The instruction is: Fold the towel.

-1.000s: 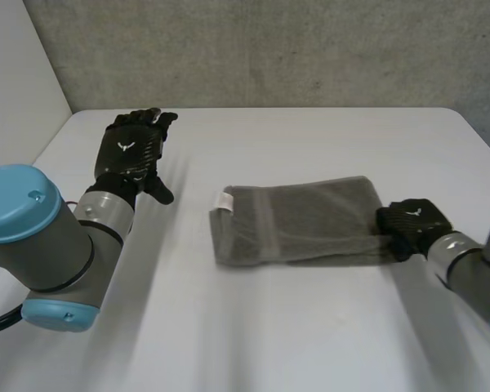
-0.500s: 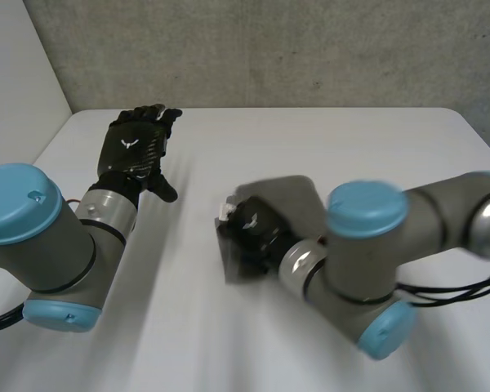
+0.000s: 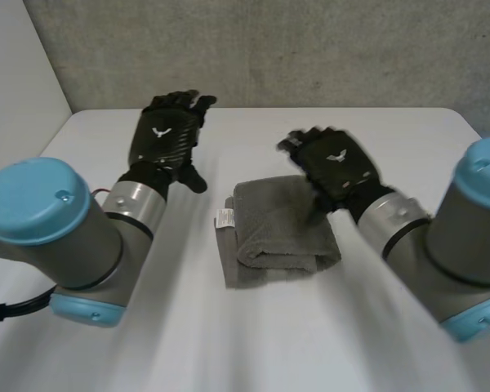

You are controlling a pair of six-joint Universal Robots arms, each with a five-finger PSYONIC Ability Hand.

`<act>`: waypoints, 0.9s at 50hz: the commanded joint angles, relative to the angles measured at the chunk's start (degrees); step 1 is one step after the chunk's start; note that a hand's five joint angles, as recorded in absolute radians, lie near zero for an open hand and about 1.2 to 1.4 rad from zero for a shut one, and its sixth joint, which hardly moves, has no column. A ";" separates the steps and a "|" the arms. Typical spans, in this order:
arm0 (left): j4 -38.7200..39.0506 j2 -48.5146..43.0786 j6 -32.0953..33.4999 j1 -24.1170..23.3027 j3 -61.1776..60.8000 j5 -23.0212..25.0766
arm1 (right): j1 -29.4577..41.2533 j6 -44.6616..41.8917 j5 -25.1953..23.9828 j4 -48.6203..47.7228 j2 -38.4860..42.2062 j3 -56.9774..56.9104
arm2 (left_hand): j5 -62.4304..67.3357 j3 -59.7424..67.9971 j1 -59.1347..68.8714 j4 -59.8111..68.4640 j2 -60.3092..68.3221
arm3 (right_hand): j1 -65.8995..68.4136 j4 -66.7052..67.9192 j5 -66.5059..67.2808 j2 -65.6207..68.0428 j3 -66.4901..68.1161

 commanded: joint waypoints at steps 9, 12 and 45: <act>-7.45 -19.30 -0.14 -10.42 14.05 -0.44 | -4.12 7.30 -0.80 13.30 14.88 -11.72 | -1.14 0.97 0.74 1.03 1.04 | -3.39 -5.30 -3.74 -4.63 -4.27; -8.06 -21.76 -0.06 -10.68 14.93 -0.44 | -3.94 7.04 -0.89 13.92 17.78 -12.51 | -1.14 0.97 0.74 1.03 1.04 | -3.39 -5.30 -3.74 -4.63 -4.27; -21.34 9.00 -0.06 0.74 12.56 -7.03 | -4.91 8.80 6.32 14.09 -7.00 -10.67 | -1.48 0.63 0.41 0.69 0.71 | -3.39 -5.30 -3.74 -4.63 -4.27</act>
